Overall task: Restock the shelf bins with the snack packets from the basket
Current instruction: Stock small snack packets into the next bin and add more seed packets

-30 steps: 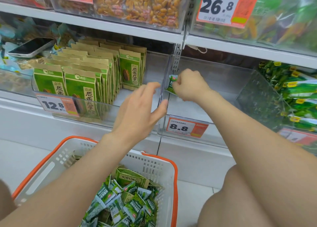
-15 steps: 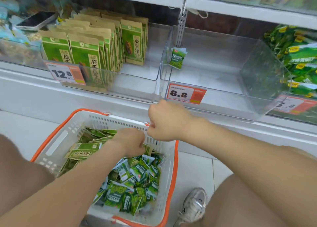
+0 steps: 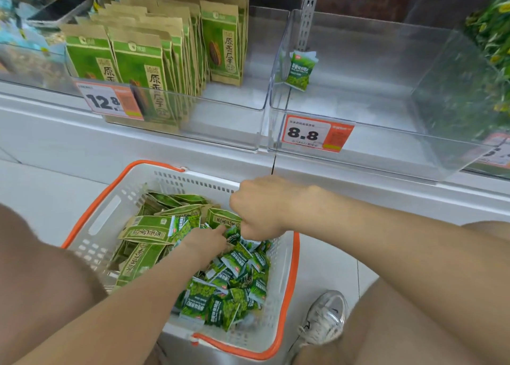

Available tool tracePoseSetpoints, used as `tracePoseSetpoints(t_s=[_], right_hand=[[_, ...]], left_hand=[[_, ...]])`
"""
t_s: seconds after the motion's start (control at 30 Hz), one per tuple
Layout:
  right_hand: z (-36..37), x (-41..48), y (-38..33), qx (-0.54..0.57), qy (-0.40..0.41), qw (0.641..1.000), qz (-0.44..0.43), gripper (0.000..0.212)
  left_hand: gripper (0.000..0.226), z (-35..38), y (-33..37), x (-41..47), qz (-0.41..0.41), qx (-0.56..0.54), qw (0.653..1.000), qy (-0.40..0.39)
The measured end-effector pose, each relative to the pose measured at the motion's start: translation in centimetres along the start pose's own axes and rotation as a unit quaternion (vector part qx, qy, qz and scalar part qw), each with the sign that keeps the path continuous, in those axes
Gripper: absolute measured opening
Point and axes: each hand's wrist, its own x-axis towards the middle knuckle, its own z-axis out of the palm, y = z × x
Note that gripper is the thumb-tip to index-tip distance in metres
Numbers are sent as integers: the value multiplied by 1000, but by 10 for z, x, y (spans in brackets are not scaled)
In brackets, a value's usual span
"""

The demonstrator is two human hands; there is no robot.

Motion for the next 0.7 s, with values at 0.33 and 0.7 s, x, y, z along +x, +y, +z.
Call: tracePoseSetpoints(t_s=[0.33,0.7], right_hand=[[1,11,17,40,-46,998,-4,24],[-14,-3,44,254,156,950,94,23]], left_hand=[[50,-67,-45,-28,32,-555,831,7],[54,-134,-69,-101,107,-768,618,131]])
